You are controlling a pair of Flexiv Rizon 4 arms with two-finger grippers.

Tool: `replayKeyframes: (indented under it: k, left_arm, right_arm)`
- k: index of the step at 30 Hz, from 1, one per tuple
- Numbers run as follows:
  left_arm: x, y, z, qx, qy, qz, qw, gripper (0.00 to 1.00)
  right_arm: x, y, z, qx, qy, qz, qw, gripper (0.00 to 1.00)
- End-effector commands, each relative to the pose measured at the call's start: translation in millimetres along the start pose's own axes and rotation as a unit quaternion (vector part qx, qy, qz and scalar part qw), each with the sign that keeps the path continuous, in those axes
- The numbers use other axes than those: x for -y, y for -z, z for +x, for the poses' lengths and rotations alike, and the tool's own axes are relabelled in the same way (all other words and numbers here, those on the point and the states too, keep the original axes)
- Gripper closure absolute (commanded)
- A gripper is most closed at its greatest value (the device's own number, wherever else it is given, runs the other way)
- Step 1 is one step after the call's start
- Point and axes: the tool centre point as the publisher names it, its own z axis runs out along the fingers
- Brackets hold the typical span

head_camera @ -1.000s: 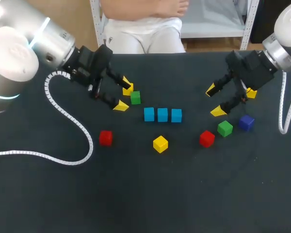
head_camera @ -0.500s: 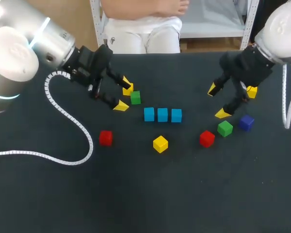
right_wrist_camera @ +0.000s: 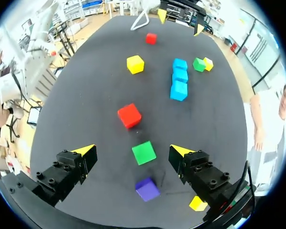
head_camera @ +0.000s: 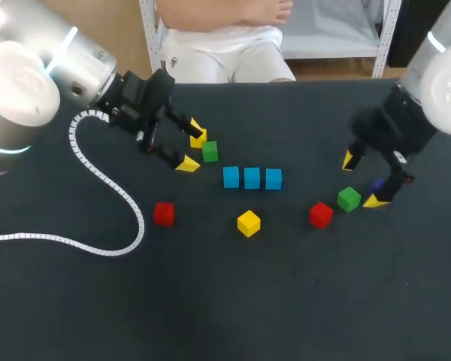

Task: Place the blue cubes, place green cubes on the blue cubes, place the yellow cubes on the green cubes, then place the red cubes on the yellow cubes, and place purple cube on the red cubes.

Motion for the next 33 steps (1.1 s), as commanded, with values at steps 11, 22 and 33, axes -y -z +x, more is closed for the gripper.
replayKeyframes:
  k: [11,22,33]
  left_arm:
    - [-2.1,0,-0.4,-0.002,0.0,0.003,1.0,0.0]
    - [-2.1,0,-0.4,-0.002,0.0,0.003,1.0,0.0]
    - [-2.1,0,-0.4,-0.002,0.0,0.003,1.0,0.0]
  right_arm:
    - [3,-14,23,0.052,0.064,-0.025,0.996,0.0]
    - [17,-25,19,0.076,0.073,-0.02,0.994,0.0]
    - [18,-37,17,0.075,0.074,-0.043,0.994,0.0]
